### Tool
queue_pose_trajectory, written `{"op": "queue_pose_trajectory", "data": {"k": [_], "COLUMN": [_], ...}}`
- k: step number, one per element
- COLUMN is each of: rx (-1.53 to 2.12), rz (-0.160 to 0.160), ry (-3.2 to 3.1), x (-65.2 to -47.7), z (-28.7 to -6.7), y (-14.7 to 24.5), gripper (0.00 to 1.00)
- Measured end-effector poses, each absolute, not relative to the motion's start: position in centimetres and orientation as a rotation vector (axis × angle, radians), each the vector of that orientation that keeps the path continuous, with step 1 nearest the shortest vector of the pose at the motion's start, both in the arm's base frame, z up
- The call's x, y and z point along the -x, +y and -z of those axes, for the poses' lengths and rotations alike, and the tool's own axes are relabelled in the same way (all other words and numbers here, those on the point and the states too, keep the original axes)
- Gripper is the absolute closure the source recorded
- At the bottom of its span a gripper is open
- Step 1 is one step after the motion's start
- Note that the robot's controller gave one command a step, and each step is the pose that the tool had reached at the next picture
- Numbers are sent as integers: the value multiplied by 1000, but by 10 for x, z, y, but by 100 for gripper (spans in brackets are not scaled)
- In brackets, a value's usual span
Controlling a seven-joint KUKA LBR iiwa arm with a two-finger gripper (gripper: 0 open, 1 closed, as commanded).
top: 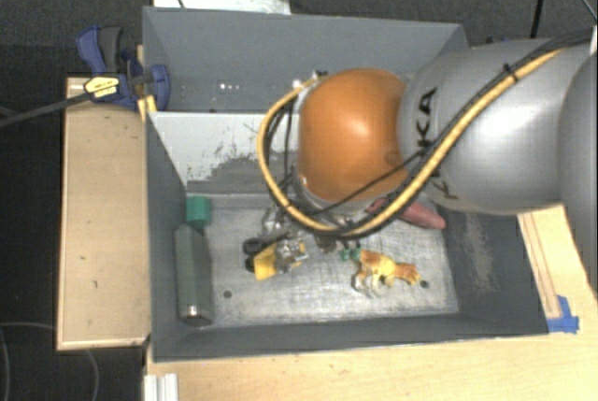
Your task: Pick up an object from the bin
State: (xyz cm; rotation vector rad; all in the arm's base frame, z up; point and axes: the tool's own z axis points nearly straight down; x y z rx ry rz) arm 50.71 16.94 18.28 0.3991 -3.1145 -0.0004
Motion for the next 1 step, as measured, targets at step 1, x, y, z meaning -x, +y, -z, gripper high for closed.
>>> {"op": "queue_pose_trajectory", "data": {"k": [1], "rx": [-312], "rz": [2], "ry": [-3132], "x": [-505], "z": [-209], "y": [173], "gripper": [100]}}
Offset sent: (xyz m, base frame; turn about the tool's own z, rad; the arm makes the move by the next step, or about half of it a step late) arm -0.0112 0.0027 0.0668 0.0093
